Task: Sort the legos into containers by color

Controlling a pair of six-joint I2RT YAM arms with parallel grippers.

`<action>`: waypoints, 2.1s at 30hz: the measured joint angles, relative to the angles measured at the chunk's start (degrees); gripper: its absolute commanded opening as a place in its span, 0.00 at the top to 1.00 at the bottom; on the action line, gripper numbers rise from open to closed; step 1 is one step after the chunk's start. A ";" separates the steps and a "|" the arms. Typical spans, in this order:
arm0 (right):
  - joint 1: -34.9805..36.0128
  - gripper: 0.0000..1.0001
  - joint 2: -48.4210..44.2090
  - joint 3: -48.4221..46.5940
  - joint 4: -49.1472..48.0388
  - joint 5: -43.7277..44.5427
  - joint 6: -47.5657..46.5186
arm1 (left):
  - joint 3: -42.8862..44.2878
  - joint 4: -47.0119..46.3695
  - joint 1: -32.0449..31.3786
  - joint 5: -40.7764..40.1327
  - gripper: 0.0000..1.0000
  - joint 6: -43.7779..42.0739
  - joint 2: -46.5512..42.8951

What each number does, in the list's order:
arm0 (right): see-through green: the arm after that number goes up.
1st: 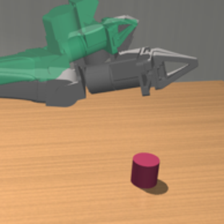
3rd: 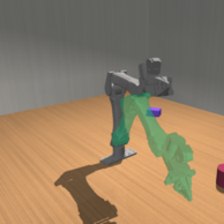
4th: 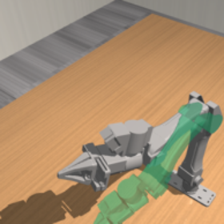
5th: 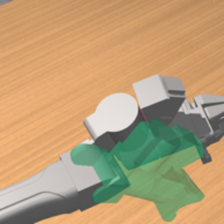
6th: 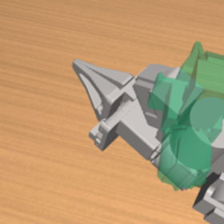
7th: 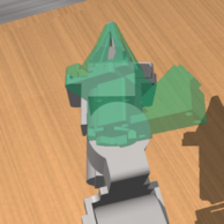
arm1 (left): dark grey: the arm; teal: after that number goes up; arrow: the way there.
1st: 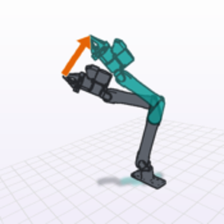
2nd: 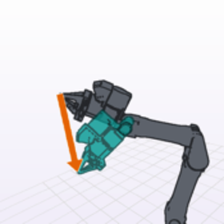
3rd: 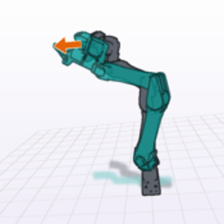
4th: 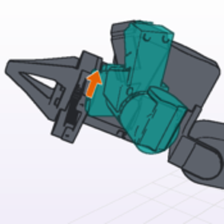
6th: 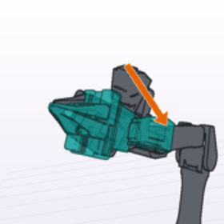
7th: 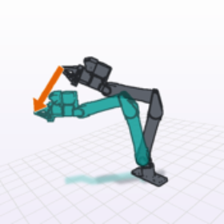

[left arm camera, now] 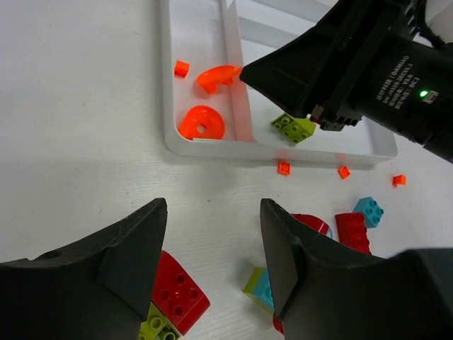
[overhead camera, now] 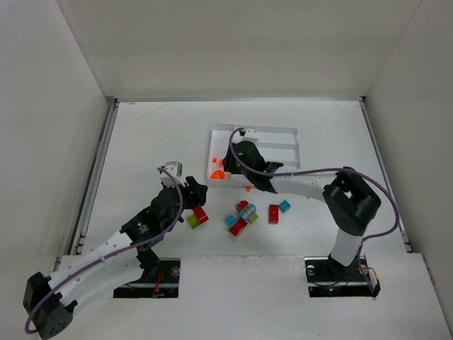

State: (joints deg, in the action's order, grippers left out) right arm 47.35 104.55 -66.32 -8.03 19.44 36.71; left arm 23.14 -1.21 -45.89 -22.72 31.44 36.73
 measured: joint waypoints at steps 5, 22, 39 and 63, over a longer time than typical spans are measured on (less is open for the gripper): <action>0.94 0.64 -13.51 12.15 -0.09 0.66 -1.99 | 0.87 2.69 -4.57 0.33 0.48 0.37 1.20; 22.25 0.29 -41.33 32.24 15.39 -0.63 0.85 | 1.77 4.09 -11.65 0.09 0.48 0.66 6.12; 23.67 0.14 -20.79 24.83 14.86 -1.55 3.30 | 1.77 3.93 -10.60 -0.50 0.46 0.96 5.01; 22.21 0.47 -36.52 28.79 10.21 -0.15 0.00 | 5.75 6.91 -3.50 13.51 0.19 8.07 2.19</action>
State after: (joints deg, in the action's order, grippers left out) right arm 69.56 68.03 -37.54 2.17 19.29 36.71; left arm 28.88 5.69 -49.39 -9.21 39.51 38.92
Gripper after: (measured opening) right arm 0.733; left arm 0.794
